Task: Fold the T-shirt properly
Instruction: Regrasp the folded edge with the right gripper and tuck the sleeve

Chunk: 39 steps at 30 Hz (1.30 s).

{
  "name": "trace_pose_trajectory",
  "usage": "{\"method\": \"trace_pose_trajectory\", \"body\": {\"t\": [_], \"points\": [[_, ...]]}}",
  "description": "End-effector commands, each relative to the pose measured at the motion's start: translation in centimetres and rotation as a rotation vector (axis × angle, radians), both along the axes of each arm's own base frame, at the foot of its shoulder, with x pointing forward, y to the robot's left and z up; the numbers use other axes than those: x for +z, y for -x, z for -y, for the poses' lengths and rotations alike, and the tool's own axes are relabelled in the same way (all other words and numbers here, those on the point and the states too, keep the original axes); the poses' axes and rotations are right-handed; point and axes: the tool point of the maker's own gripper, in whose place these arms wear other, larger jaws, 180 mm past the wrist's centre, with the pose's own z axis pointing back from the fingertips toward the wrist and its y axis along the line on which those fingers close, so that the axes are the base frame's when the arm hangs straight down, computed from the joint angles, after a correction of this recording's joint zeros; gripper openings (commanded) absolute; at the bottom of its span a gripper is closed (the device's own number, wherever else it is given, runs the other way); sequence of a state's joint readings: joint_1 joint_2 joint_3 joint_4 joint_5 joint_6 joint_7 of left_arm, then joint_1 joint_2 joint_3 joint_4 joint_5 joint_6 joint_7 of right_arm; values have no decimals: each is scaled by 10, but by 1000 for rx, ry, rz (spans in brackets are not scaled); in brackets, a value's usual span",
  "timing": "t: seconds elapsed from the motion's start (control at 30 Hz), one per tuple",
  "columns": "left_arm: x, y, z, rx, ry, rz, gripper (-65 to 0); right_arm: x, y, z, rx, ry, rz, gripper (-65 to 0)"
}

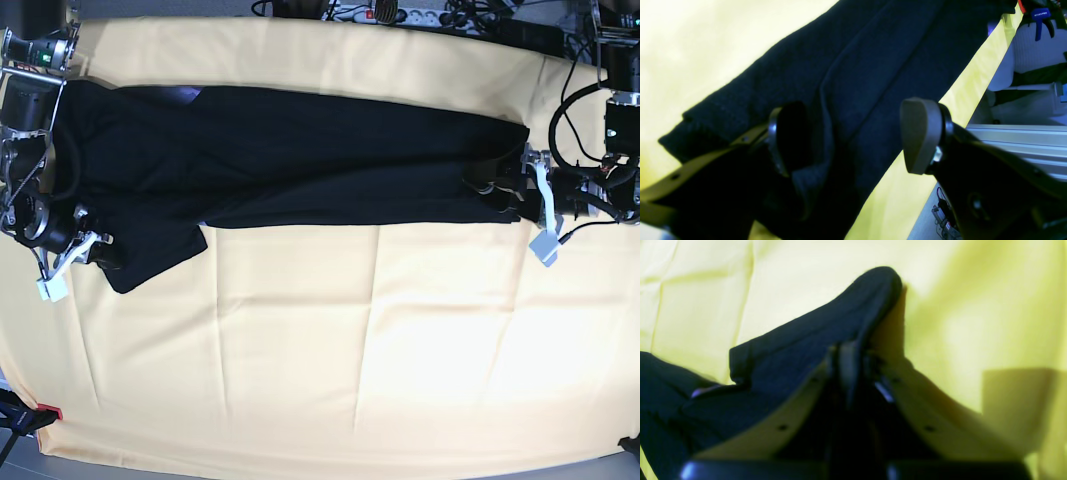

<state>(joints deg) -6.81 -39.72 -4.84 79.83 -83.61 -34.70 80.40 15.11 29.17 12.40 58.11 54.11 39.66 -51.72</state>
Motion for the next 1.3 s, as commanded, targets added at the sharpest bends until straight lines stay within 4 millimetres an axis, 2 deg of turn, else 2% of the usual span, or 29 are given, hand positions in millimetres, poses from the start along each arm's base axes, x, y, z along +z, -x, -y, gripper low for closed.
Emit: {"method": "trace_pose_trajectory", "body": {"t": [0.0, 0.17, 0.3, 0.4, 0.53, 0.7, 0.8, 0.9, 1.27], "points": [[14, -8, -4, 4, 6, 41, -188, 27, -17, 9, -13, -3, 81, -650], [14, -8, -4, 4, 7, 41, -188, 44, -19, 2, 32, 33, 117, -650], [14, -8, -4, 4, 6, 41, -188, 61, -4, -22, 143, 6, 108, -650], [14, -8, -4, 4, 6, 41, -188, 74, 18, -42, 246, -19, 112, -650], [15, -8, -4, -4, 5, 49, -188, 84, 55, -58, 369, 13, 111, -650], [15, -8, -4, -4, 5, 49, -188, 80, 101, -70, 497, 59, 48, -650], [15, -8, -4, -4, 5, 50, -188, 72, 125, -69, 545, 70, -14, -650], [15, -8, -4, -4, 5, 49, -188, 67, 138, -66, 562, 92, -48, -650], [16, -9, -7, -3, -4, 54, -188, 58, 164, -37, 586, 178, -163, -650]]}}
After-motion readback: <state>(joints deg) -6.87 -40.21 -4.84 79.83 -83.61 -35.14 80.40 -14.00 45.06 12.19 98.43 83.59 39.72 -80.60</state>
